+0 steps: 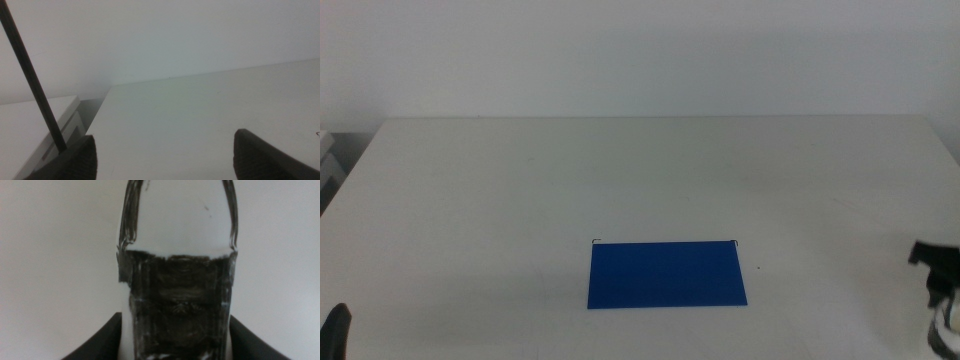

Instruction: Use one arm to grab the shoe from the table and place it on the mat.

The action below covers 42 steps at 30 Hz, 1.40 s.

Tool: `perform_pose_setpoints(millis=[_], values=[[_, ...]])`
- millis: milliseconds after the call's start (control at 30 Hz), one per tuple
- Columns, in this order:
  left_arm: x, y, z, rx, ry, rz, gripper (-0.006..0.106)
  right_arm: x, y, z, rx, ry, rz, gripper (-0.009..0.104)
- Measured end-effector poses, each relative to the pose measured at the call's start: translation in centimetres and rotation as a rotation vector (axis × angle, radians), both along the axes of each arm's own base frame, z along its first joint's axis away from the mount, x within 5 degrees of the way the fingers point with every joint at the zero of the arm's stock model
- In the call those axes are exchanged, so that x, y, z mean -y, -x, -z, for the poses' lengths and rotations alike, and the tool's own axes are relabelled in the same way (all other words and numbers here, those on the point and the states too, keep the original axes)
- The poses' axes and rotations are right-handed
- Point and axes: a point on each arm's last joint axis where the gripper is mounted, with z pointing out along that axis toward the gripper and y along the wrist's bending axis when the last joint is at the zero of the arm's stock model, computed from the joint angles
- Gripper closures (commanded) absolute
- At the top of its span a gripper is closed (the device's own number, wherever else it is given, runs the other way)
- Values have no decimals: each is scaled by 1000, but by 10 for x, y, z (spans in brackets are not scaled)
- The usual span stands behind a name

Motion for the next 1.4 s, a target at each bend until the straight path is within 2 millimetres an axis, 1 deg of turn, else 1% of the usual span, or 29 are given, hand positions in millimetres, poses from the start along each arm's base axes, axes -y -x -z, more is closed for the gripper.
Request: perform_pose_setpoints(millis=[133, 233, 300, 433, 467, 567, 700, 800, 867, 967, 1033, 1100, 1300, 1400], values=[[0, 0, 0, 0, 0, 0, 7, -12, -12, -28, 31, 4, -20, 99], [0, 0, 0, 0, 0, 0, 7, -26, -24, -49, 69, 1, -35, 99], [0, 0, 0, 0, 0, 0, 7, -39, -32, -63, 100, -7, -47, 99], [0, 0, 0, 0, 0, 0, 7, -71, -51, -81, 128, -26, -70, 99], [0, 0, 0, 0, 0, 0, 7, -81, -56, -83, 126, -31, -81, 99], [0, 0, 0, 0, 0, 0, 7, -116, -73, -84, 117, -43, -119, 99], [0, 0, 0, 0, 0, 0, 7, -176, -91, -75, 115, -71, -172, 99], [0, 0, 0, 0, 0, 0, 7, -218, -97, -69, 109, -92, -213, 99], [0, 0, 0, 0, 0, 0, 7, -241, -98, -65, 101, -100, -242, 99], [0, 0, 0, 0, 0, 0, 7, -268, -96, -57, 81, -103, -274, 99], [0, 0, 0, 0, 0, 0, 7, -281, -94, -54, 76, -103, -293, 99], [0, 0, 0, 0, 0, 0, 7, -288, -92, -51, 67, -103, -303, 99], [0, 0, 0, 0, 0, 0, 7, -291, -90, -46, 45, -91, -338, 99], [0, 0, 0, 0, 0, 0, 7, -291, -90, -46, 43, -71, -430, 99]])
